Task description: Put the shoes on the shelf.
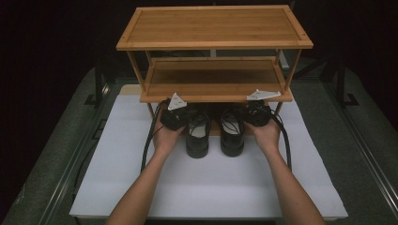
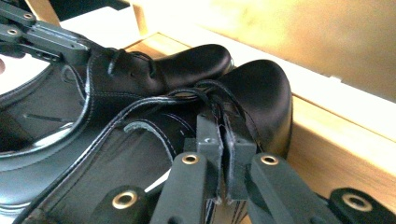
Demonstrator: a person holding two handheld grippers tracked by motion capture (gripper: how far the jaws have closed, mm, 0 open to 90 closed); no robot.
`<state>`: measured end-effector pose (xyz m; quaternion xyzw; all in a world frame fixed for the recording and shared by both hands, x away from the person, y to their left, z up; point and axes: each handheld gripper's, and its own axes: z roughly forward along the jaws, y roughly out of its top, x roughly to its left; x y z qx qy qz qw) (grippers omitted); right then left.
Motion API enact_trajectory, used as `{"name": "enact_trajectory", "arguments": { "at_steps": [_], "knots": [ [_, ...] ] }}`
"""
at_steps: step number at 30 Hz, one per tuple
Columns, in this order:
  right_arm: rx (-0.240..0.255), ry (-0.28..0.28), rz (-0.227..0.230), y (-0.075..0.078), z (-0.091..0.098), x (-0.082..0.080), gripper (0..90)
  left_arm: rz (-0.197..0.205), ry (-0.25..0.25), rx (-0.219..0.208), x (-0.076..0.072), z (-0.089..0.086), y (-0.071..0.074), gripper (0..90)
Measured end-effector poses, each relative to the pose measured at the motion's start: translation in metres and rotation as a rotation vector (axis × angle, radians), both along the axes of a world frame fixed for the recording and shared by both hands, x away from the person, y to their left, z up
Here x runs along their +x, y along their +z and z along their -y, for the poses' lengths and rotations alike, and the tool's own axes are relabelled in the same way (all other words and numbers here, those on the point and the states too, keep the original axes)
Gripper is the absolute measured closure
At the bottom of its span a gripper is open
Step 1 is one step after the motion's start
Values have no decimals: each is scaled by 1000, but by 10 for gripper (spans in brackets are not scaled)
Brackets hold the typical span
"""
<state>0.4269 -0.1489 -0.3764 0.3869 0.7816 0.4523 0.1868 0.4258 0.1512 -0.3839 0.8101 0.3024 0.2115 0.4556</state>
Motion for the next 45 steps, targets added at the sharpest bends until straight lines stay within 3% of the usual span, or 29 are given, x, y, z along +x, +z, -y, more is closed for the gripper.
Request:
{"name": "enact_trajectory", "arguments": {
  "at_steps": [3, 7, 9, 10, 12, 17, 21, 26, 29, 33, 38, 39, 45],
  "knots": [
    [0, 2, 0, -3, 0, -3, 863, -10, -6, -5, -1, 0, 0, 847],
    [0, 4, -6, -8, 2, -7, 820, -46, -6, -24, 0, -1, 0, 705],
    [13, 6, -8, -7, 4, -8, 756, -52, -6, -23, -3, -4, 1, 634],
    [32, -2, -12, -3, 7, -11, 652, -50, -8, -25, -4, -6, 2, 543],
    [40, 5, -15, -1, 9, -13, 629, -62, -25, -43, -9, -11, 5, 501],
    [41, 8, -15, 6, 22, -39, 477, -75, -58, -15, -30, -26, 8, 346],
    [54, 15, -24, 4, 28, -54, 430, -88, -71, -52, -49, -38, 4, 309],
    [47, 15, -44, -6, 39, -83, 352, -103, -97, -54, -68, -48, -4, 244],
    [32, 17, -70, -17, 41, -96, 306, -121, -115, -18, -76, -49, -14, 180],
    [26, 21, -96, -28, 40, -100, 259, -157, -120, 6, -80, -51, -33, 158],
    [-10, 48, -139, -49, 31, -96, 189, -151, -138, 34, -78, -42, -42, 115],
    [-29, 60, -168, -58, 25, -91, 183, -153, -144, 45, -77, -39, -45, 111],
    [-67, 96, -166, -68, 10, -86, 168, -168, -173, 112, -71, -23, -60, 99]
  ]
}}
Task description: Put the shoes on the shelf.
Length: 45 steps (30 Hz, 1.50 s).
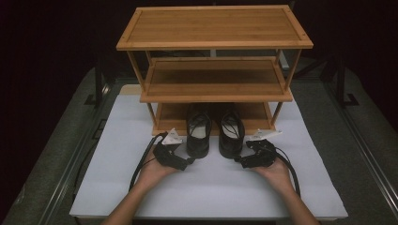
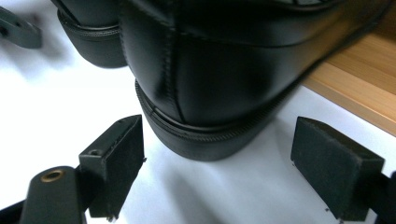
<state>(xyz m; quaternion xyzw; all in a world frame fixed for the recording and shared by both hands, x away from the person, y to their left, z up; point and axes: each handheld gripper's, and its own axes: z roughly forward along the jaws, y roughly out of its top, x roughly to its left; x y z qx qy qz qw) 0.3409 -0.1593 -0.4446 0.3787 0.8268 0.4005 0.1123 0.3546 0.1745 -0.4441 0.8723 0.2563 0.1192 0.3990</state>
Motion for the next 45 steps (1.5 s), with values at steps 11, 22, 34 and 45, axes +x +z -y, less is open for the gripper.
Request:
{"name": "enact_trajectory", "arguments": {
  "at_steps": [11, 22, 34, 45],
  "knots": [
    [-50, -19, 6, -6, -22, 0, 138, -6, 13, 19, 4, 16, -7, 116],
    [-59, -46, 55, -6, -37, -7, 252, 31, 45, 70, 1, 28, -9, 161],
    [-58, -67, 49, 2, -41, -8, 261, -15, 77, 42, 3, 29, 0, 163],
    [-4, -64, 40, 19, -36, 1, 263, -56, 77, -3, 14, 25, 18, 162]
  ]
}}
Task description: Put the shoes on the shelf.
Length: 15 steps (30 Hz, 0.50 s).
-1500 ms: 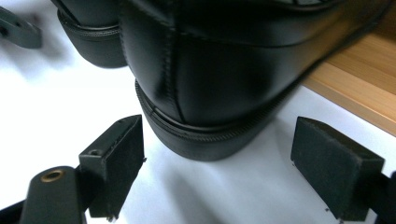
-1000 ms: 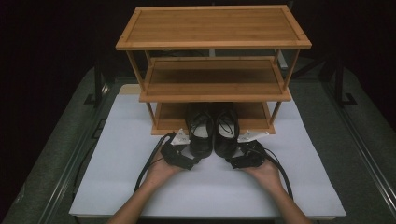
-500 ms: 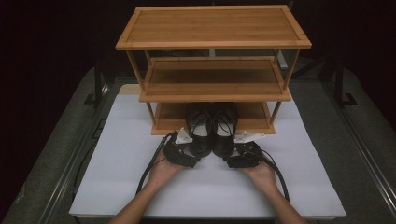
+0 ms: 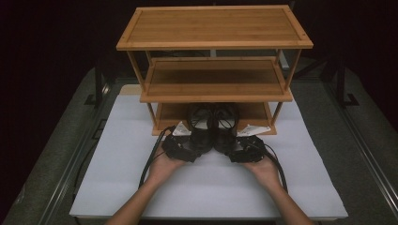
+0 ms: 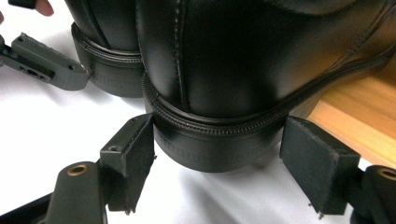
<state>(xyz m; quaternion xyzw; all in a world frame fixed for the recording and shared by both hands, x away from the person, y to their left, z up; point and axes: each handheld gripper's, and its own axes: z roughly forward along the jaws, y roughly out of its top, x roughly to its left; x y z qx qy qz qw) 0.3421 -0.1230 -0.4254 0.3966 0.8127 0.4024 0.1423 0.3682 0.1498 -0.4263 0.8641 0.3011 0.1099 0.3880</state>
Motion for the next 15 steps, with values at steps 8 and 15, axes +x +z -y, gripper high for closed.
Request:
{"name": "enact_trajectory", "arguments": {
  "at_steps": [8, 15],
  "knots": [
    [41, -13, -6, 8, 2, 16, 263, 24, 36, -26, 12, 1, 11, 162],
    [38, -19, -2, 10, 1, 28, 263, 25, 38, -16, 26, 1, 11, 162]
  ]
}}
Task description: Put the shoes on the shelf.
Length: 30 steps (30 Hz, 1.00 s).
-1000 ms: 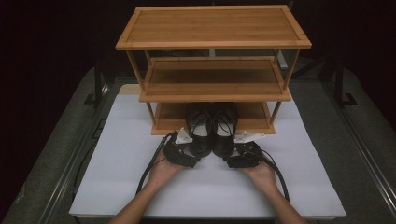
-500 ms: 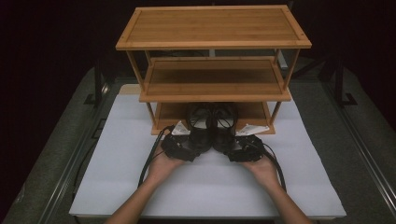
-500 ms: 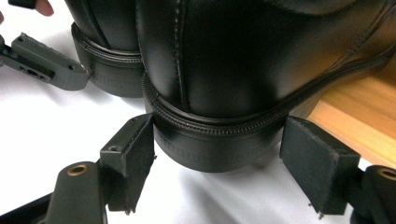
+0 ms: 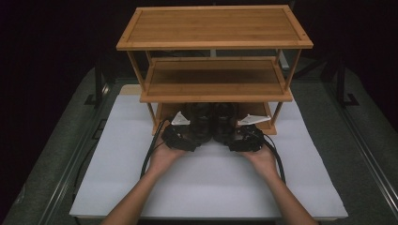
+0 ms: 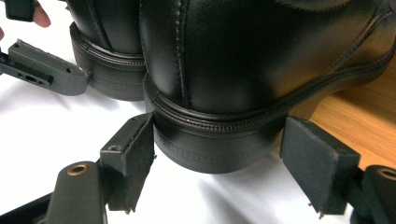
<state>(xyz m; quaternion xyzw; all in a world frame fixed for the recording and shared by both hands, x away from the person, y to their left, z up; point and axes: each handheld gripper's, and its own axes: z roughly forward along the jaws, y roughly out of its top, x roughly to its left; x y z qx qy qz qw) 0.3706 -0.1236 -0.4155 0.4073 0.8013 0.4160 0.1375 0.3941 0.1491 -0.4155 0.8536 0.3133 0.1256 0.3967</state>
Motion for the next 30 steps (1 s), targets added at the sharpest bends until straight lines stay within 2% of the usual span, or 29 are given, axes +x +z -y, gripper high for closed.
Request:
{"name": "enact_trajectory", "arguments": {
  "at_steps": [3, 6, 10, 14, 18, 21, 24, 26, 30],
  "knots": [
    [-13, -10, -1, -3, -3, 8, 262, -2, 9, 9, 6, 1, -2, 162],
    [-11, -18, 10, -4, -4, 14, 262, 1, 18, -6, 14, 1, -5, 162],
    [-22, -30, 25, -5, -5, 25, 262, 5, 21, -1, 24, 1, -6, 163],
    [-10, -37, 29, -4, -4, 34, 262, -1, 36, -24, 31, 2, -5, 162],
    [-12, -41, 32, -6, -4, 39, 262, 11, 40, -11, 40, 5, -7, 162],
    [-20, -45, 26, -7, -4, 44, 262, 4, 33, 1, 44, 6, -8, 162],
    [-19, -50, 28, -8, -3, 49, 262, -1, 40, -21, 48, 8, -10, 162],
    [-21, -53, 25, -9, -4, 50, 262, 5, 32, 15, 51, 7, -11, 162],
    [-39, -53, 17, -14, -5, 53, 261, 6, 41, 32, 54, 9, -16, 162]
  ]
}}
